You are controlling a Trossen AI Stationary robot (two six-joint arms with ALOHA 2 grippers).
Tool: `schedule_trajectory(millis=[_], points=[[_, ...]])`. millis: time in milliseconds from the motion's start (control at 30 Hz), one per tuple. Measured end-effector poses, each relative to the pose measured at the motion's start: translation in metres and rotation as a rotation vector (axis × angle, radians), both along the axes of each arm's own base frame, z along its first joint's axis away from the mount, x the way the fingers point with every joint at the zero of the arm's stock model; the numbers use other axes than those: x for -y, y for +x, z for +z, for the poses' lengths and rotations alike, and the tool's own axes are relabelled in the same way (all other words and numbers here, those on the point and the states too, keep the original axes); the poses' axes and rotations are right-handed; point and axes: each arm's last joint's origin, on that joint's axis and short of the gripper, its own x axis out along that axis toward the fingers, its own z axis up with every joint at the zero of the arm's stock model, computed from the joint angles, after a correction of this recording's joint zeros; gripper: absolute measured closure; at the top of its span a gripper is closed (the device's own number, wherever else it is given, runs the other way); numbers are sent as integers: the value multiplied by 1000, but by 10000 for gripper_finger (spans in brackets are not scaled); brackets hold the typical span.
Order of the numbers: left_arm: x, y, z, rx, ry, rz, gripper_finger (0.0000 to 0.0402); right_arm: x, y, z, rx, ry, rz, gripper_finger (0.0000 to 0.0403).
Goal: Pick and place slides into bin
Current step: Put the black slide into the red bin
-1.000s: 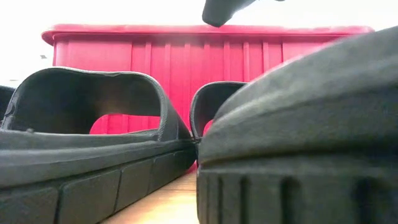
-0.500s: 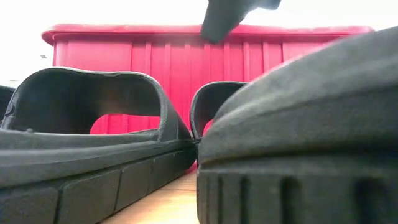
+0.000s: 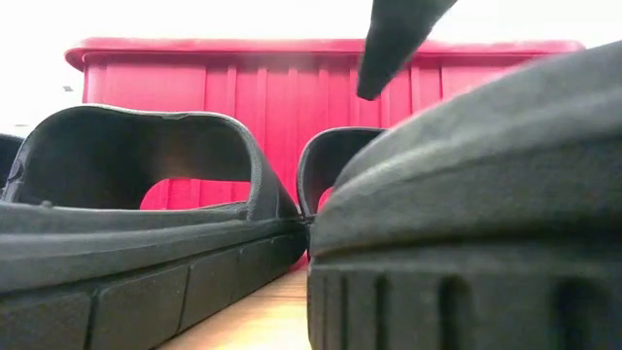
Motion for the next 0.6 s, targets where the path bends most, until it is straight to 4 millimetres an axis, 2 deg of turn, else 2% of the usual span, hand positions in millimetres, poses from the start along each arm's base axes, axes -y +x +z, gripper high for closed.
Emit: schedule_trajectory(millis=[400, 600], points=[[0, 0, 0, -1, 1, -1, 176, -2, -1, 0, 3, -24, 28, 245], [0, 0, 0, -1, 1, -1, 176, 1, -5, -19, -30, -49, 11, 245]])
